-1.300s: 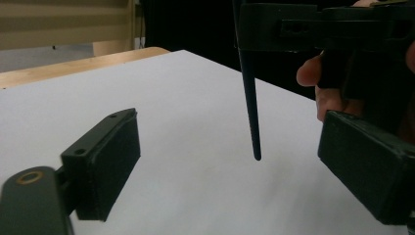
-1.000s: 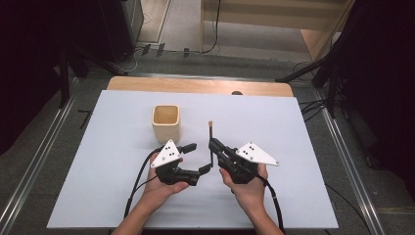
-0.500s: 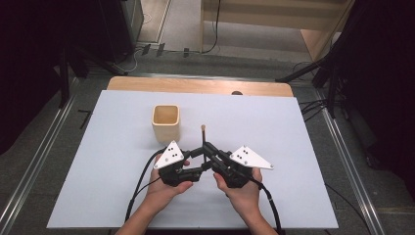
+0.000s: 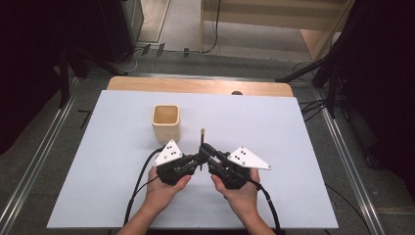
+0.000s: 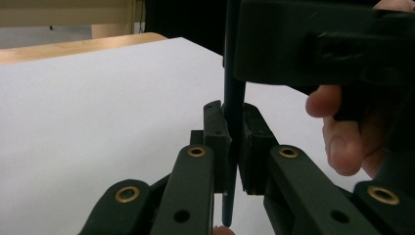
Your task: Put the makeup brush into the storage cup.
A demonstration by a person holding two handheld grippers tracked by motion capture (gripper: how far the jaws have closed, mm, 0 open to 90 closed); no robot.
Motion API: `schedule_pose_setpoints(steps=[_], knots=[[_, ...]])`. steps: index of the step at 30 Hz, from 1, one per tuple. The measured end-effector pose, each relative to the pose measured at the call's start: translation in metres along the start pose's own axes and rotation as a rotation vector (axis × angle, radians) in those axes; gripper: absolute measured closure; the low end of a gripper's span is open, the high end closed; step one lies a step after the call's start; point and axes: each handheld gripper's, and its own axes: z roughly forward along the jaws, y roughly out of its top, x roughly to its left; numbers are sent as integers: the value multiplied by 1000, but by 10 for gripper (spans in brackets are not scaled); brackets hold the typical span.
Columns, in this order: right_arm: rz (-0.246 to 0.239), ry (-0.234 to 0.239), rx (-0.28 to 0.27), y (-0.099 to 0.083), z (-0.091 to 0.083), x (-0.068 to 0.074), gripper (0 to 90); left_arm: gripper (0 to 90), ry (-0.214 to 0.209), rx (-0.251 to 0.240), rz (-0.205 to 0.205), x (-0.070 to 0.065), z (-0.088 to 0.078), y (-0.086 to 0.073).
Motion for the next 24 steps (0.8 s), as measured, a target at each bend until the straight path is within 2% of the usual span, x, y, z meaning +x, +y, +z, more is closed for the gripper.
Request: schedule_pose_setpoints(steps=[3,7,12,13,17,21,23,24], knots=[[12,-6,-5,5,-1,-1,677,848,7,12,22,-2,1,-1],[39,-8,6,14,-3,-3,675,848,3,28,47,-5,4,-4],[56,-3,22,19,-2,-6,713,848,2,40,78,-9,7,-6],[56,-3,32,21,-1,-7,745,848,-1,41,81,-10,7,-6],[51,-8,54,21,-1,-5,841,848,-5,41,77,-9,7,-7],[40,-11,44,21,-1,-5,844,838,-27,23,63,-8,6,-6],[36,-17,38,22,-2,-4,845,752,-37,11,68,-9,4,-5],[22,-18,36,21,-2,-3,845,675,-34,5,66,-9,3,-4]])
